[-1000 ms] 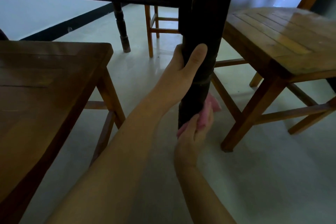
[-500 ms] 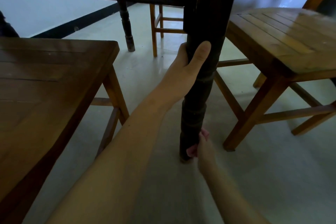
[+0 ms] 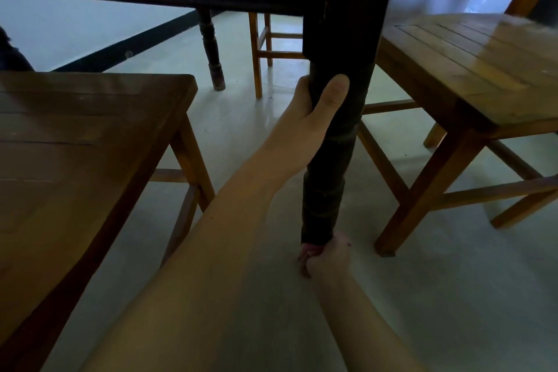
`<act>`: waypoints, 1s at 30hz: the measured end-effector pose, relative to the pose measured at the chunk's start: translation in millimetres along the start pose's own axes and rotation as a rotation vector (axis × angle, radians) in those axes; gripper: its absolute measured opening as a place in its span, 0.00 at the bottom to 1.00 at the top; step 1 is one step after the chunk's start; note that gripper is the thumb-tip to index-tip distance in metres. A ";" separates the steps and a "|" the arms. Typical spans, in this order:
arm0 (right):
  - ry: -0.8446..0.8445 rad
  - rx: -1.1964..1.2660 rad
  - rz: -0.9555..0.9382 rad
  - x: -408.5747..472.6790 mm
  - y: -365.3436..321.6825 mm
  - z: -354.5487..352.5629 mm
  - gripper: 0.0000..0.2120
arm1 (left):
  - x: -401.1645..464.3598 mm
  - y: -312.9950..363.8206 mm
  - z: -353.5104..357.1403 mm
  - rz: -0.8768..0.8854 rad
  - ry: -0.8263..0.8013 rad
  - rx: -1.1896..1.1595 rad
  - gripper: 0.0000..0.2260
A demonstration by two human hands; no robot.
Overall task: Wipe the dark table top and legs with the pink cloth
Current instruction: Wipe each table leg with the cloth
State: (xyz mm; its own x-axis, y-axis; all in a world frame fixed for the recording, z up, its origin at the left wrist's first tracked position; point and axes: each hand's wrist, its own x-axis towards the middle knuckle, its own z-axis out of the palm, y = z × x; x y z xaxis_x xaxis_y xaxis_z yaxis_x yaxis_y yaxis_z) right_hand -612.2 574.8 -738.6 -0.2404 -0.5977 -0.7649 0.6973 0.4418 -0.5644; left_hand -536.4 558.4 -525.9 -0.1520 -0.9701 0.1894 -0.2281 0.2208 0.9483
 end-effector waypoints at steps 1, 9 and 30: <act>0.043 -0.024 0.023 -12.2 -12.9 9.6 0.10 | 0.2 -3.0 1.2 0.001 0.003 0.006 0.23; -0.371 -0.066 -0.878 -100.7 -47.0 45.5 0.16 | -3.6 1.1 3.0 0.012 0.029 -0.034 0.24; -0.385 -0.538 -0.412 -184.4 -137.8 28.9 0.14 | -18.7 61.8 -6.4 -0.358 0.027 0.065 0.20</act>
State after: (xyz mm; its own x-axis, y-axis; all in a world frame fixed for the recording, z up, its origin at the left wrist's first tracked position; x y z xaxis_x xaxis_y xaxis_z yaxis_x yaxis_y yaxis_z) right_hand -644.4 604.8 -510.8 -0.0883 -0.9307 -0.3549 0.1553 0.3390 -0.9279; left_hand -541.5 589.5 -469.3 -0.0259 -0.9892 -0.1441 -0.3228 -0.1282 0.9377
